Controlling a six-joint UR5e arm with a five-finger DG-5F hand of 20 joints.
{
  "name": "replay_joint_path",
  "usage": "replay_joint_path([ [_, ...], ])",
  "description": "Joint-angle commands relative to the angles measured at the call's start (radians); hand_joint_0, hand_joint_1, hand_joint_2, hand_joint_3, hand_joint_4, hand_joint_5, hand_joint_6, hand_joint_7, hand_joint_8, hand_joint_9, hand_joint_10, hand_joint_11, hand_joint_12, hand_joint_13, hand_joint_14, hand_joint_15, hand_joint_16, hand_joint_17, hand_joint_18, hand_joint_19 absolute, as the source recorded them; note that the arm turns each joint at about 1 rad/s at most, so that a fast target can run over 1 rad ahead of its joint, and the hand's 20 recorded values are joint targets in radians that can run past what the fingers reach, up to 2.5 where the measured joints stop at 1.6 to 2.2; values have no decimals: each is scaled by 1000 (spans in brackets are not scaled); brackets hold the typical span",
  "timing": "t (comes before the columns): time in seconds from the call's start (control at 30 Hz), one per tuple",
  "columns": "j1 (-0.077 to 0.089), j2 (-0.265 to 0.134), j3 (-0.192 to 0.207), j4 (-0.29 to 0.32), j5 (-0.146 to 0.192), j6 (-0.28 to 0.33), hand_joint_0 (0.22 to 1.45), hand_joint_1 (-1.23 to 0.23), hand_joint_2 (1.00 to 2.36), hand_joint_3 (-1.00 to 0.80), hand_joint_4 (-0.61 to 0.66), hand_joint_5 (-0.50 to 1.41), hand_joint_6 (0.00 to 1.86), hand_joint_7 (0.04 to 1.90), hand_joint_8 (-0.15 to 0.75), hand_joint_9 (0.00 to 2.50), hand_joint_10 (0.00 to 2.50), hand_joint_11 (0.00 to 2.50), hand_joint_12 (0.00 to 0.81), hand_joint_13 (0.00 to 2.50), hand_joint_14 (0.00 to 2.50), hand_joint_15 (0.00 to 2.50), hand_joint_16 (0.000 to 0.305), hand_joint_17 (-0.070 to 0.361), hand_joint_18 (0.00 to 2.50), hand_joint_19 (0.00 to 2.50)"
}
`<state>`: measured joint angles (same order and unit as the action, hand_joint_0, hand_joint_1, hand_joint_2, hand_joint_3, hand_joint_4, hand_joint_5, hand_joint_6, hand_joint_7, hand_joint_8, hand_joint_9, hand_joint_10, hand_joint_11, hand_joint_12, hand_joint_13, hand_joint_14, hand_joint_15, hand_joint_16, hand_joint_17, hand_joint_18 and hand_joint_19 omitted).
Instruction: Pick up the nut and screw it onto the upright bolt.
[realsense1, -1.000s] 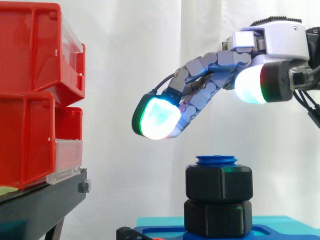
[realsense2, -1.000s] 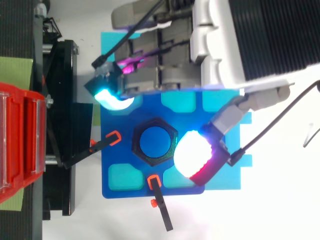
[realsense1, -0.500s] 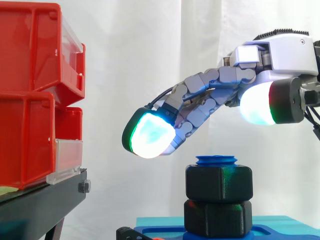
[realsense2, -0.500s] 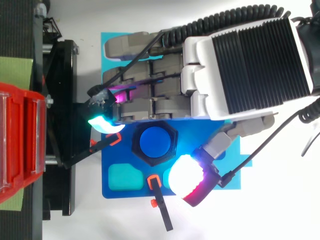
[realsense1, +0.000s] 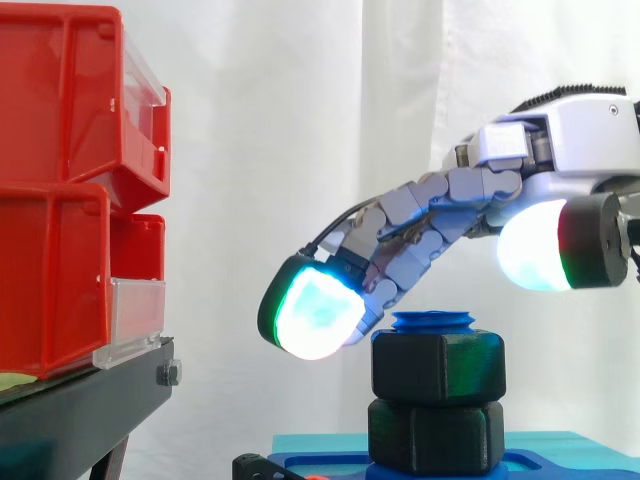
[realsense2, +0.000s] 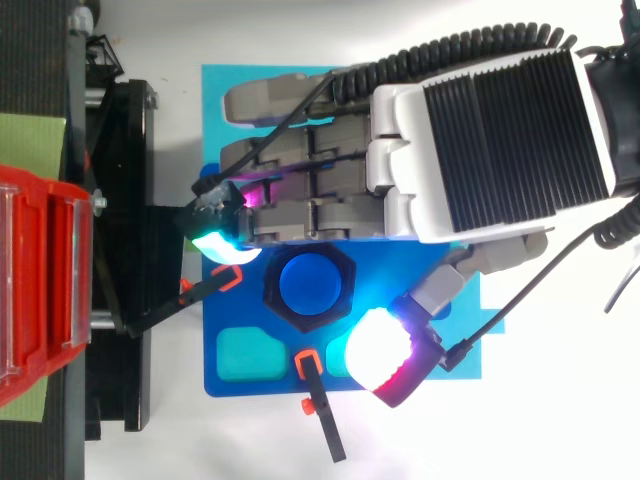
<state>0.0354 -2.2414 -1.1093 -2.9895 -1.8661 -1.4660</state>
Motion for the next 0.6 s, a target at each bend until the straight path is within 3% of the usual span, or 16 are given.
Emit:
replay_joint_path([
  [0.0,0,0,-11,7,1,-2,454,-197,1000,-500,177,-143,501,645,166,394,0,0,253,413,0,0,27,60,0,0],
  [0.23,0,0,-11,1,1,-5,462,-208,1000,-500,167,-145,501,663,171,414,0,0,250,446,0,0,26,58,27,0],
  [0.4,0,0,-20,3,1,-10,478,-226,1000,-500,261,-83,503,965,196,489,0,0,246,510,0,0,22,50,98,0],
  [0.57,-2,0,-23,4,1,-11,489,-242,1000,-500,282,-50,503,1155,211,569,0,0,237,573,0,0,20,45,166,0],
])
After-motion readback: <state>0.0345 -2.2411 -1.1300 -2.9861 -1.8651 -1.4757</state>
